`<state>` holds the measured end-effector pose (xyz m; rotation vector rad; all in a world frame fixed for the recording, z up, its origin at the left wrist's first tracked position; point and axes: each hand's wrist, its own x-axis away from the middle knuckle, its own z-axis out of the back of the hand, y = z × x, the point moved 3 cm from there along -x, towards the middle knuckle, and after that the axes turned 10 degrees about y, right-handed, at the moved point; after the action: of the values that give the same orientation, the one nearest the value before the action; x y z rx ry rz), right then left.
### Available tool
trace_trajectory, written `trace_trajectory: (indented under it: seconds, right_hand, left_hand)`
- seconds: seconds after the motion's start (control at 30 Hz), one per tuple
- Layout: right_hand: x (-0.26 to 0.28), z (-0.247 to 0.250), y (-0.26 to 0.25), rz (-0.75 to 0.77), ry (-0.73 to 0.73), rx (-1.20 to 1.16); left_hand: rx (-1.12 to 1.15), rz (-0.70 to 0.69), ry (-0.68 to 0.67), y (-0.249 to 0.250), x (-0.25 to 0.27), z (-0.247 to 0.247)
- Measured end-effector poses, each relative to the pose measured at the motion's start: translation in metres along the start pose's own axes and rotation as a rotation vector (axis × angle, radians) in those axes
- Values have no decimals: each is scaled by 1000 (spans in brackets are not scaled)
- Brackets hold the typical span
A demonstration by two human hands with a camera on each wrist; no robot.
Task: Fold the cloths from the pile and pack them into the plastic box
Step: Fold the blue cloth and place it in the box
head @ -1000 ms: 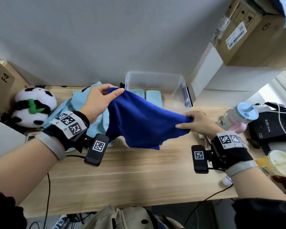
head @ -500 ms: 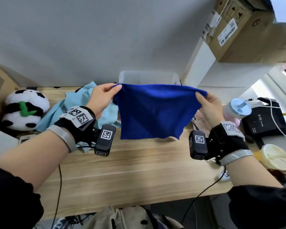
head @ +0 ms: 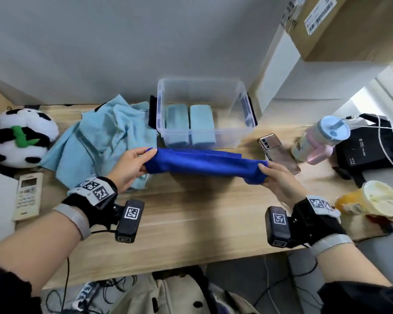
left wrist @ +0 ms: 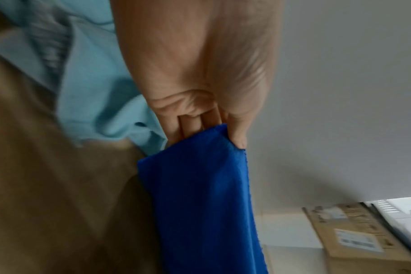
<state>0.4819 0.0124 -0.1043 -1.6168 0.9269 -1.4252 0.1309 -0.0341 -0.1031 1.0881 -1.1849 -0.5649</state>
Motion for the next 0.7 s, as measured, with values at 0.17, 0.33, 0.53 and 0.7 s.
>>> trace_trajectory:
  seconds: [0.17, 0.33, 0.53, 0.7]
  right_hand:
    - [15, 7, 58, -232, -32, 40]
    - [29, 15, 97, -358, -95, 233]
    - [43, 21, 125, -491, -187, 332]
    - [38, 21, 126, -415, -63, 343]
  left_hand:
    - [-137, 161, -26, -66, 7, 12]
    - [-211, 309, -76, -112, 27, 17]
    - [-342, 456, -211, -140, 42, 19]
    - [-354, 357, -82, -133, 32, 12]
